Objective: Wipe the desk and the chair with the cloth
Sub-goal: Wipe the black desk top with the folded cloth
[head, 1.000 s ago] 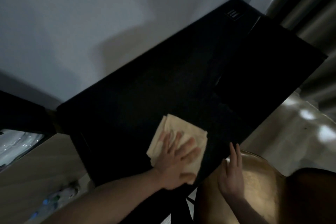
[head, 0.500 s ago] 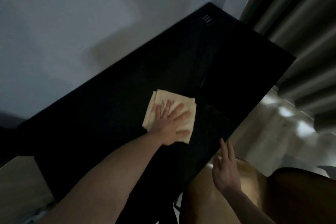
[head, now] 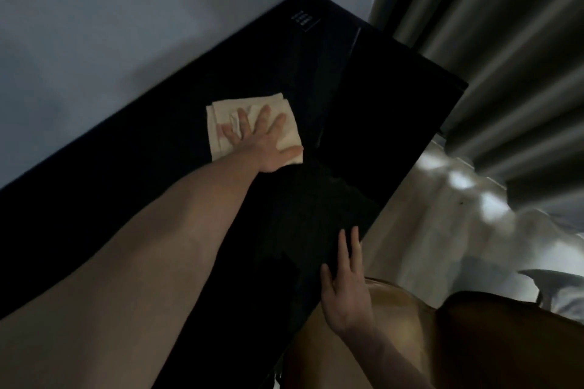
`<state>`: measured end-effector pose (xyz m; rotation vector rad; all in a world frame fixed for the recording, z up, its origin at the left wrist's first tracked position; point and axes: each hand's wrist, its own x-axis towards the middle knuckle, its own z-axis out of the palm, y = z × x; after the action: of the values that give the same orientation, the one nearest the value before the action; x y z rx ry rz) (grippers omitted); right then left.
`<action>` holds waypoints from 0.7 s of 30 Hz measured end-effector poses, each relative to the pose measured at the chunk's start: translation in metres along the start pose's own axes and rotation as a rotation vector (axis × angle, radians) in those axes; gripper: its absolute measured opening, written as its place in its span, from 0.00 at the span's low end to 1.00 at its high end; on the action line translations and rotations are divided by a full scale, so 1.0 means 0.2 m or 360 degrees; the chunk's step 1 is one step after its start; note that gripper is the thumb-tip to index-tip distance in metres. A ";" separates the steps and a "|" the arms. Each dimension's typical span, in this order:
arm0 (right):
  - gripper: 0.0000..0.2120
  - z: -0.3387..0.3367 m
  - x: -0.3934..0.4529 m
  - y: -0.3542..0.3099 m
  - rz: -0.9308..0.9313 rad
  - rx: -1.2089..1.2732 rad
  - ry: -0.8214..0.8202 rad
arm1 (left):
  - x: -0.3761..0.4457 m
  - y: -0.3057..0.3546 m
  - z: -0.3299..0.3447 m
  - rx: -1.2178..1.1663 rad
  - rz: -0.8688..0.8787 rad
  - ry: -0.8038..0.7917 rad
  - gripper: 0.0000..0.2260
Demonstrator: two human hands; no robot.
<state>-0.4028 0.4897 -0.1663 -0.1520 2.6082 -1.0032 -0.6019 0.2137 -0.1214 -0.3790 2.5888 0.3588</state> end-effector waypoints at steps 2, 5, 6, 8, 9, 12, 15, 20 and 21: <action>0.33 -0.03 -0.01 0.00 0.0030 0.0140 0.0013 | -0.01 0.04 0.01 0.0024 0.0004 0.0013 0.50; 0.32 -0.05 -0.06 0.01 0.0067 0.0331 0.0143 | -0.08 0.07 0.06 0.0081 0.0113 0.0001 0.54; 0.32 -0.05 -0.09 0.01 0.0069 0.0366 0.0212 | -0.11 0.08 0.08 0.0086 0.0154 -0.0014 0.54; 0.31 -0.03 -0.17 0.02 0.0100 0.0394 0.0350 | -0.20 0.10 0.13 0.0124 0.0238 -0.0034 0.55; 0.30 -0.02 -0.21 0.02 0.0143 0.0399 0.0405 | -0.25 0.11 0.16 0.0158 0.0288 -0.0038 0.55; 0.31 0.00 -0.35 0.04 0.0300 0.0418 0.0429 | -0.42 0.13 0.26 0.0267 0.0475 -0.0055 0.56; 0.30 0.00 -0.46 0.04 0.0414 0.0345 0.0370 | -0.61 0.12 0.40 0.0387 0.0645 -0.0020 0.54; 0.30 -0.01 -0.68 -0.04 0.0498 0.0173 0.0203 | -1.00 0.00 0.57 0.0482 0.0741 -0.0026 0.55; 0.31 0.00 -0.72 -0.05 0.0501 0.0143 0.0168 | -1.08 -0.04 0.60 0.0493 0.0758 -0.0038 0.55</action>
<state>-0.2674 0.5133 -0.1192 0.3320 2.5645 -1.0330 -0.3654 0.2874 -0.1137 0.3534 2.6322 0.1125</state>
